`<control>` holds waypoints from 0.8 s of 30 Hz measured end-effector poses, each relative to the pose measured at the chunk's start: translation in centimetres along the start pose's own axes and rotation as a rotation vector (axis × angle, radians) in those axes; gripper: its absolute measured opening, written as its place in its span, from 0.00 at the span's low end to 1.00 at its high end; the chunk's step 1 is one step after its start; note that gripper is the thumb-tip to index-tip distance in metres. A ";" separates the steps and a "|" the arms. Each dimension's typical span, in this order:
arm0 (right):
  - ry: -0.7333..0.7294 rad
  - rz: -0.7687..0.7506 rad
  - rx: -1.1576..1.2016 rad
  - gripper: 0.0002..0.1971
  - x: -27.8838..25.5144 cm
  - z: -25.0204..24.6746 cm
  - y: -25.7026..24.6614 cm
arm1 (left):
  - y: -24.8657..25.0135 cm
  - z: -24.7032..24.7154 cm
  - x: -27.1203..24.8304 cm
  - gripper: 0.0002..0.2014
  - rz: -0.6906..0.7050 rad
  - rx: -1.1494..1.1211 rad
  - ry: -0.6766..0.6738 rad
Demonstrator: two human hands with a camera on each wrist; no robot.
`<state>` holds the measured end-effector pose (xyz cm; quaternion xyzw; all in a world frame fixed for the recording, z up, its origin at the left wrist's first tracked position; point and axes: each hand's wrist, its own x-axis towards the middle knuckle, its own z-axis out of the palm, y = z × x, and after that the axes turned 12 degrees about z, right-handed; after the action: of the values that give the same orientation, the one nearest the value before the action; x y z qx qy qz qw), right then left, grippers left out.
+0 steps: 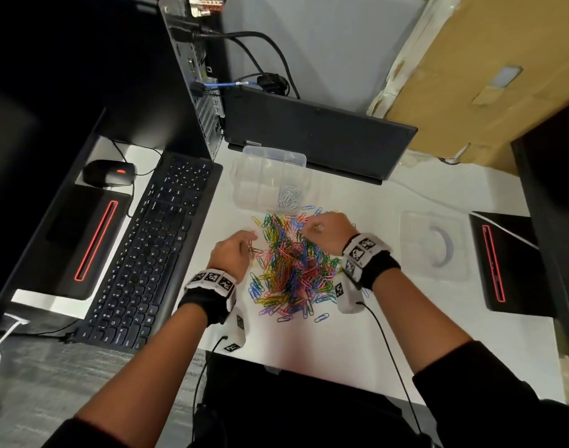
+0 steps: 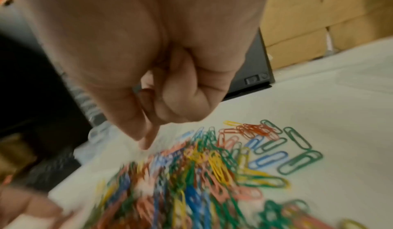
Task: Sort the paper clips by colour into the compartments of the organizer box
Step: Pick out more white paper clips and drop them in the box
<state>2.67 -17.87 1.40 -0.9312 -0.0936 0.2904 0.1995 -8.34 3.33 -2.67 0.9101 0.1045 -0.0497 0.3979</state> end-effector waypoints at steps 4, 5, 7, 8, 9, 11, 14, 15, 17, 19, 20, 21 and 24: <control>0.008 0.267 0.491 0.08 1.4 -2.8 0.0 | 0.5 -1.0 1.1 0.19 -0.259 -0.498 0.006; -0.052 0.316 0.706 0.07 1.4 -3.4 -0.3 | 0.8 -1.5 1.4 0.18 -0.312 -0.640 0.011; -0.198 0.362 1.113 0.11 1.5 -4.3 -1.0 | 1.4 -2.3 1.9 0.18 -0.350 -0.845 -0.002; -0.271 0.371 1.267 0.14 1.6 -4.6 -1.3 | 1.7 -2.6 2.1 0.18 -0.355 -0.909 -0.012; -0.330 0.379 1.378 0.17 1.6 -4.7 -1.5 | 2.0 -2.9 2.4 0.18 -0.362 -0.946 -0.014; -0.406 0.397 1.492 0.20 2.0 -4.7 -1.6 | 2.5 -3.4 3.0 0.19 -0.386 -0.975 -0.011; -0.420 0.415 1.484 0.23 2.7 -4.5 -1.8 | 3.6 -4.5 4.0 0.19 -0.391 -1.094 -0.060; -0.405 0.406 1.453 0.20 2.9 -4.4 -2.0 | 4.0 -4.8 4.4 0.19 -0.388 -1.139 -0.080; -0.353 0.372 1.329 0.15 3.6 -4.1 -2.3 | 4.9 -5.3 5.3 0.20 -0.389 -1.182 -0.106; -0.253 0.332 1.151 0.14 4.2 -3.9 -2.8 | 5.6 -5.2 6.3 0.21 -0.393 -1.169 -0.106; -0.199 0.314 1.062 0.14 4.5 -3.8 -3.1 | 5.9 -5.0 6.8 0.20 -0.398 -1.157 -0.093; -0.148 0.301 0.970 0.14 4.6 -3.8 -3.5 | 6.2 -4.8 7.2 0.18 -0.402 -1.152 -0.081; 0.008 0.276 0.618 0.13 5.5 -3.3 -4.7 | 7.1 -4.2 8.4 0.13 -0.381 -1.104 -0.068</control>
<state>8.76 -13.11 3.13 -0.8318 0.1264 0.3257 0.4313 1.52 3.01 3.77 0.5311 0.2639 -0.0879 0.8004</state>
